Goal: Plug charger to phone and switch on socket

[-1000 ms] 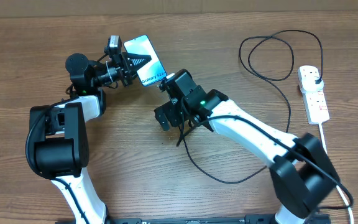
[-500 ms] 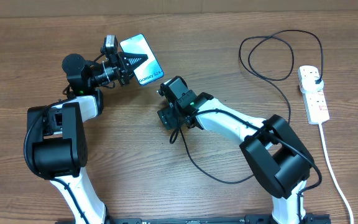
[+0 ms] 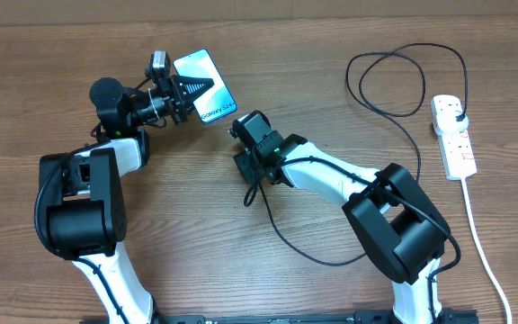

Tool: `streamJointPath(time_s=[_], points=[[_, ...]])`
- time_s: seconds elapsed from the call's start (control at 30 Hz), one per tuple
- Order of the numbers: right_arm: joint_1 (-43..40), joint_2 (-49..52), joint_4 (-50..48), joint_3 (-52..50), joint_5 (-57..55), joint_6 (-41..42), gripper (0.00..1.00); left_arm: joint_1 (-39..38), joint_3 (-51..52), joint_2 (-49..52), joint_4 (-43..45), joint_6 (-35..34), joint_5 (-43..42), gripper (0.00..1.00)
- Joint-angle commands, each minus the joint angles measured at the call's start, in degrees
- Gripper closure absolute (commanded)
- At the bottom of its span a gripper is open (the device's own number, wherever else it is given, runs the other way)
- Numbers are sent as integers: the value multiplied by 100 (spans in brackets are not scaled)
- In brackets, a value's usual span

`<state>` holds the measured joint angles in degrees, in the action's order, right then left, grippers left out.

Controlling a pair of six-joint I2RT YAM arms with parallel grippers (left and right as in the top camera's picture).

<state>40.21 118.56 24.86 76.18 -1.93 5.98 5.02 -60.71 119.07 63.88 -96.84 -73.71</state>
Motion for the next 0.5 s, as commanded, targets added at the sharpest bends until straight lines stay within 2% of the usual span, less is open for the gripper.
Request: streamJointPath(time_s=[0.0,0.17,0.4,0.47], points=[[-48,201,76,33,9,149,58,22,-63,-57,63,173,-4,95],[-48,203,168,33,9,173,72,22,-63,-57,63,173,-24,96],[-48,201,291,33,72,267,85,22,-63,-57,63,170,-24,96],[-48,201,337,33,116,319,95,22,-63,-57,63,170,-24,96]])
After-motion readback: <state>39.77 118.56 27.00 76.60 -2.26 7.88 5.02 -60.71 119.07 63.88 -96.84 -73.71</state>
